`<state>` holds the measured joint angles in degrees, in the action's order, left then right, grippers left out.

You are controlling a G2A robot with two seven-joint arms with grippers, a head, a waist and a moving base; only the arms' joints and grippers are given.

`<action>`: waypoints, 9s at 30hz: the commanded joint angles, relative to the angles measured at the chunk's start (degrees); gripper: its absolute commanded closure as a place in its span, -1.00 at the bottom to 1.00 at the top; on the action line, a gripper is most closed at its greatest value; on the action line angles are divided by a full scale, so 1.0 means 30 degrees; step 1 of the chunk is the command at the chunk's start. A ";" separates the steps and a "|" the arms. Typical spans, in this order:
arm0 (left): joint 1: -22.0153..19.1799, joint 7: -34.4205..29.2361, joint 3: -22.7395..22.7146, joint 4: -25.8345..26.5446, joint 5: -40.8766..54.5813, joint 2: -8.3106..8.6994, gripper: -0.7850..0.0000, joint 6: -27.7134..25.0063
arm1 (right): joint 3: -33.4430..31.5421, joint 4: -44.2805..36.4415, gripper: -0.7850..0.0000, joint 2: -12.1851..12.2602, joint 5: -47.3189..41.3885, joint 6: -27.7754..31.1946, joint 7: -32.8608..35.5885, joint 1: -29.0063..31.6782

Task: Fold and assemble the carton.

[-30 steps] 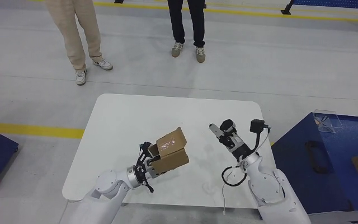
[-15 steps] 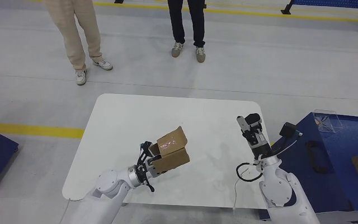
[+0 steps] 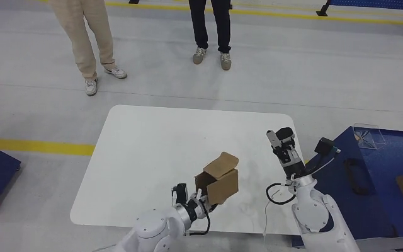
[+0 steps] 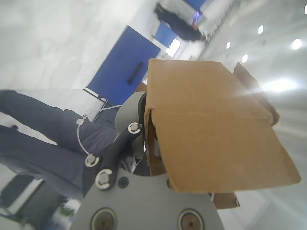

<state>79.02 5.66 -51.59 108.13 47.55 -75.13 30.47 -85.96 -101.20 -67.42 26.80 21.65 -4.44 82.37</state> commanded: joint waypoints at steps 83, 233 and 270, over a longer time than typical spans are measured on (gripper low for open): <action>-0.2409 0.6177 0.2533 -0.6166 -2.1039 -0.2898 -1.00 0.9178 | 0.8015 0.7672 -1.00 -0.1122 1.1336 -0.4684 0.4217 -0.5193; -0.3752 1.1315 -0.4012 -1.8724 -1.1892 -0.8546 -1.00 -2.2409 | 1.2793 1.5350 -1.00 -0.5350 1.6015 -0.8864 0.1822 -1.0049; -0.4769 0.9153 -0.4609 -1.9062 -1.6034 -0.9128 -1.00 -2.1071 | 0.7300 1.4370 -1.00 -0.4301 1.5405 -0.6508 0.3350 -0.9526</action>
<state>64.51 33.38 -65.43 50.71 -0.92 -102.45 -33.00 -63.99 -58.53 -80.31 73.22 1.79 5.45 54.00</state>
